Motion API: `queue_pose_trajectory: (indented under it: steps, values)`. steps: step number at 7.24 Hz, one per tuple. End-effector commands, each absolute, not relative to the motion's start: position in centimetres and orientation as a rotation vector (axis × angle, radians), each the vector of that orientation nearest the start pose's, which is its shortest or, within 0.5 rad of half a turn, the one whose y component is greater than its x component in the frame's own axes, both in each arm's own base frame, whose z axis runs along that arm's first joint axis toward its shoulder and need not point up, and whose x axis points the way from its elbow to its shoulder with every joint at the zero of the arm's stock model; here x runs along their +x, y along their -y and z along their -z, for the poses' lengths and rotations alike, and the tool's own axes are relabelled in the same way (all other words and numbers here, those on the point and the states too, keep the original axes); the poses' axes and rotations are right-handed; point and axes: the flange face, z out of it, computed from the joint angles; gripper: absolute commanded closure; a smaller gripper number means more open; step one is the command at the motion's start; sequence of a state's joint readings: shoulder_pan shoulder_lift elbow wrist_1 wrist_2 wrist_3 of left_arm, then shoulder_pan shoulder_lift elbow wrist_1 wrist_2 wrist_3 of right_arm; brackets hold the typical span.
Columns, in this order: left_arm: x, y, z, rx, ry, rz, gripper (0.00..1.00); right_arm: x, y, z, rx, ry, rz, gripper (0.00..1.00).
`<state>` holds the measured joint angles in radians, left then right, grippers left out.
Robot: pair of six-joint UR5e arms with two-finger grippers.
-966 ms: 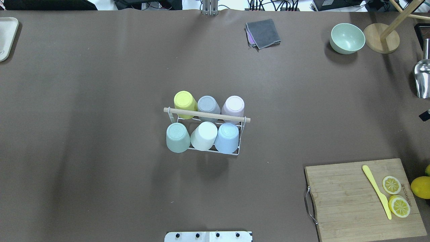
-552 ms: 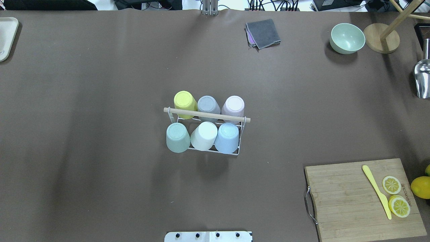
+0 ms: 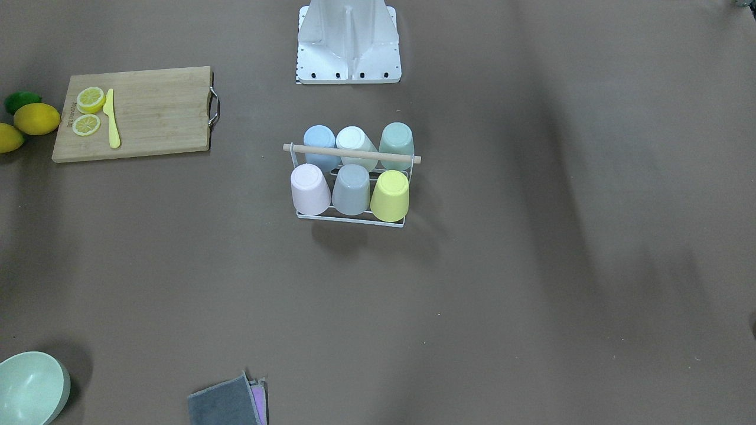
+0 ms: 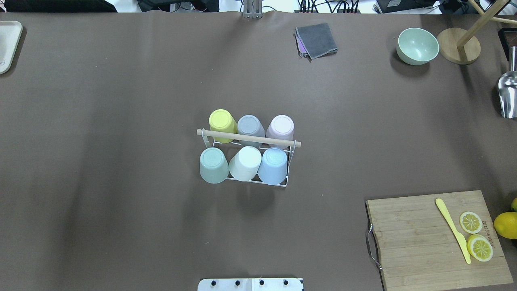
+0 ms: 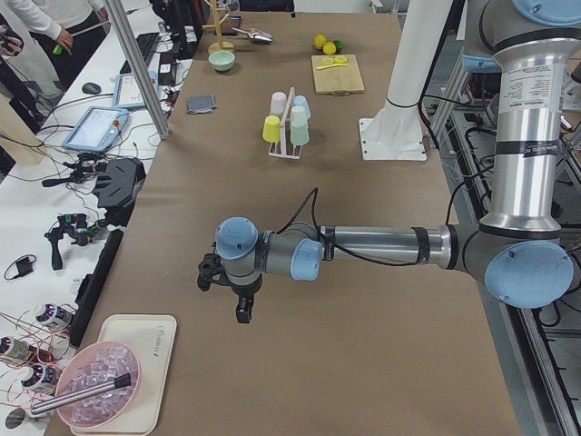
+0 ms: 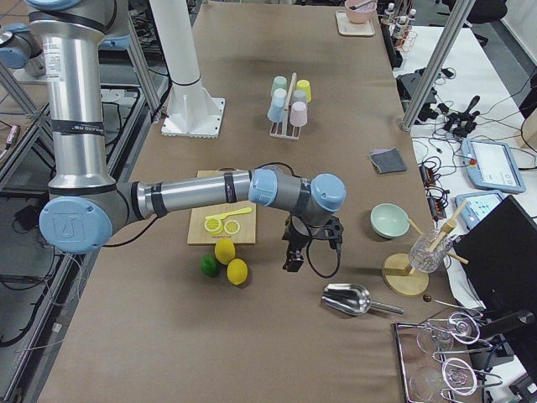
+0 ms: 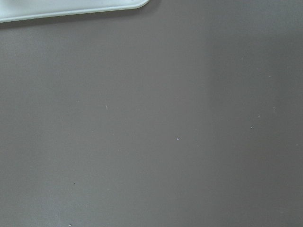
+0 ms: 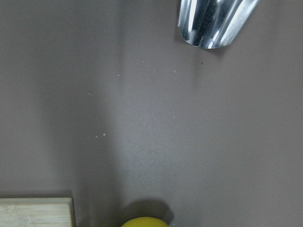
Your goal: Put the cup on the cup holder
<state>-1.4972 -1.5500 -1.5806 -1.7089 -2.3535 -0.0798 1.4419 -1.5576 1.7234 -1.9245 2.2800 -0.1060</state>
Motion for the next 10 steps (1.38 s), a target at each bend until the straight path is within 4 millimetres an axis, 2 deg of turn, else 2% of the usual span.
queue_pose_trajectory:
  steps: [1, 3, 6, 8, 10]
  values:
    - [-2.7, 49.4, -64.8, 0.062, -0.790, -0.045, 0.03, 1.1, 47.9, -62.6, -0.110, 0.671, 0.184, 0.01]
    - [-2.7, 49.1, -65.1, 0.056, -0.789, -0.042, 0.03, 1.5, 48.6, -65.3, -0.074, 0.606, 0.166, 0.01]
    - [-2.8, 49.0, -65.0, 0.058, -0.789, -0.041, 0.03, 1.5, 48.3, -66.9, -0.103, 0.610, 0.144, 0.01]
    - [-2.8, 48.5, -65.1, 0.057, -0.789, -0.041, 0.03, 1.3, 48.3, -66.9, -0.129, 0.624, 0.071, 0.01]
    - [-2.9, 47.9, -65.1, 0.057, -0.789, -0.041, 0.03, 1.2, 48.3, -66.6, -0.127, 0.639, 0.069, 0.01]
